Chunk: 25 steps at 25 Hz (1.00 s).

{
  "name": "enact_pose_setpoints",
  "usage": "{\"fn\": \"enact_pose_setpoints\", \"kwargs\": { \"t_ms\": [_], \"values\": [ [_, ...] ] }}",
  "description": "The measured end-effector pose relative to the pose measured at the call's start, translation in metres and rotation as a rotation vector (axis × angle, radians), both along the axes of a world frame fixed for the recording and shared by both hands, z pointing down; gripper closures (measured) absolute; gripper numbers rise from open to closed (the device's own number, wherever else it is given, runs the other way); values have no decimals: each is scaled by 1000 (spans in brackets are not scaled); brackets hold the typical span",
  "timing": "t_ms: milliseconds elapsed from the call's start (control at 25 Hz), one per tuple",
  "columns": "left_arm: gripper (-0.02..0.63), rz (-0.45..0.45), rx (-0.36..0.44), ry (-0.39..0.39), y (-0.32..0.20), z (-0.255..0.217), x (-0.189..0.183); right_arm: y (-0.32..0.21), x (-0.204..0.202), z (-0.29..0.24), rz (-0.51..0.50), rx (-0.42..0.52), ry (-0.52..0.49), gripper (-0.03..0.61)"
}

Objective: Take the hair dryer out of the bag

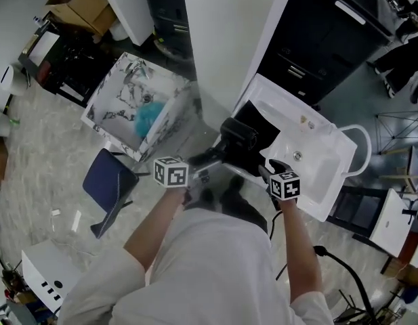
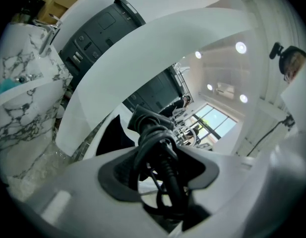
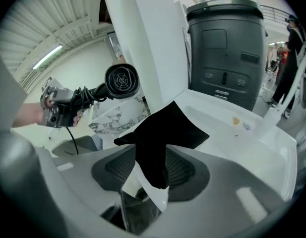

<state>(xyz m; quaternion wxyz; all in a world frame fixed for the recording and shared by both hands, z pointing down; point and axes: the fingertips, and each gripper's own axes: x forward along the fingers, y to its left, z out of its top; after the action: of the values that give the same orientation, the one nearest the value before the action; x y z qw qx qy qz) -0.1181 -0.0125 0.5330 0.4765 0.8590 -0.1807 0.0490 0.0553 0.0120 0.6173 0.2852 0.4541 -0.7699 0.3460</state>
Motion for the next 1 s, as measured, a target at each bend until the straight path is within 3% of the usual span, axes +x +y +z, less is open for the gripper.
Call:
{"fn": "enact_pose_setpoints", "kwargs": {
  "t_ms": [440, 680, 1000],
  "values": [
    [402, 94, 29, 65, 7, -23, 35, 71, 50, -65, 336, 149, -66, 419],
    [402, 85, 2, 98, 19, -35, 60, 102, 97, -101, 545, 221, -169, 519],
    [402, 26, 3, 116, 32, -50, 84, 131, 140, -124, 629, 282, -281, 572]
  ]
}}
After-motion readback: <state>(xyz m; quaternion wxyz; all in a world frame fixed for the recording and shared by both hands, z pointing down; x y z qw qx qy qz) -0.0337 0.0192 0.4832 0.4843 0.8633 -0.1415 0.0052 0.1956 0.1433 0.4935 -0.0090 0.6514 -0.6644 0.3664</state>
